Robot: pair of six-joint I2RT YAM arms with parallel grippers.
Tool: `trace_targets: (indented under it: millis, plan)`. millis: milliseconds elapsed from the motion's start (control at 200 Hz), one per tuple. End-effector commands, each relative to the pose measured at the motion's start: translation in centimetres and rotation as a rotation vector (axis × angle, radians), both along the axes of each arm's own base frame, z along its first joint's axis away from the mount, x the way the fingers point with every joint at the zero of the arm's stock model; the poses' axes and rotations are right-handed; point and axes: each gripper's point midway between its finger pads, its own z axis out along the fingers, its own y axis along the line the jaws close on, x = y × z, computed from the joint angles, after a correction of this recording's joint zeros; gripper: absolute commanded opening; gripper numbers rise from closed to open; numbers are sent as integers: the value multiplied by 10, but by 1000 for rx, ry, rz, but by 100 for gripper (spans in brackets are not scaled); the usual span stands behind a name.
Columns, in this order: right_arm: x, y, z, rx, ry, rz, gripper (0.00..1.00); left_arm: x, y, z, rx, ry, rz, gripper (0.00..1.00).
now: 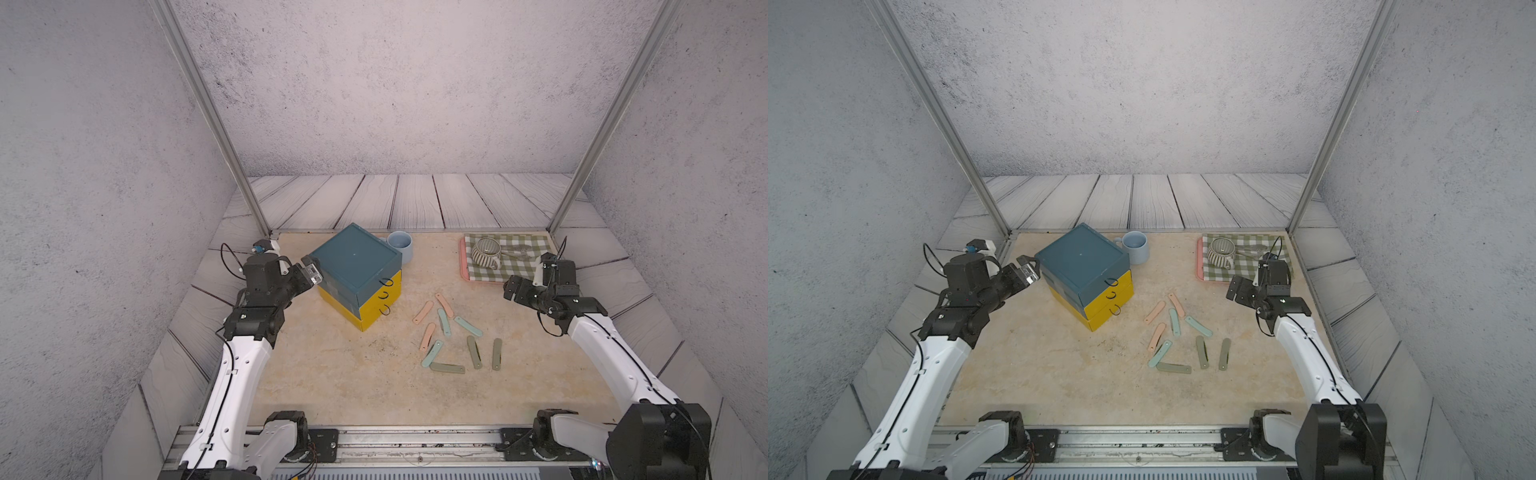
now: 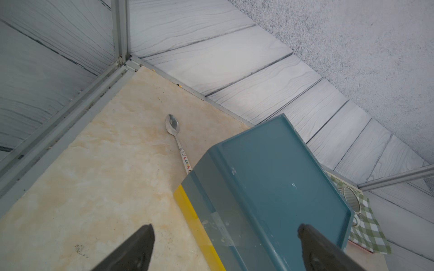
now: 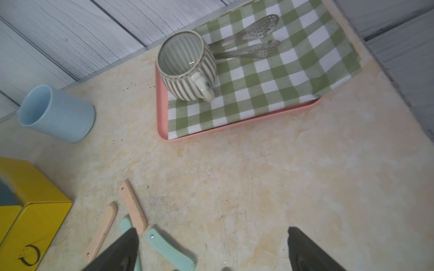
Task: Place the fruit knives into the drawer by color
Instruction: Open the drawer in the storage box.
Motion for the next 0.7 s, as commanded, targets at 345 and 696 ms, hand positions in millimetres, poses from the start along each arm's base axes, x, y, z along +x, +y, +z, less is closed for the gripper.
trace_targets:
  millis: [345,696]
  plan:
    - [-20,93,32,428,-50,322,89,5,-93,31,-45,25,-355,69]
    - [-23,178,45,560,-17,507,71,33,-130,6,-81,153,-500,0]
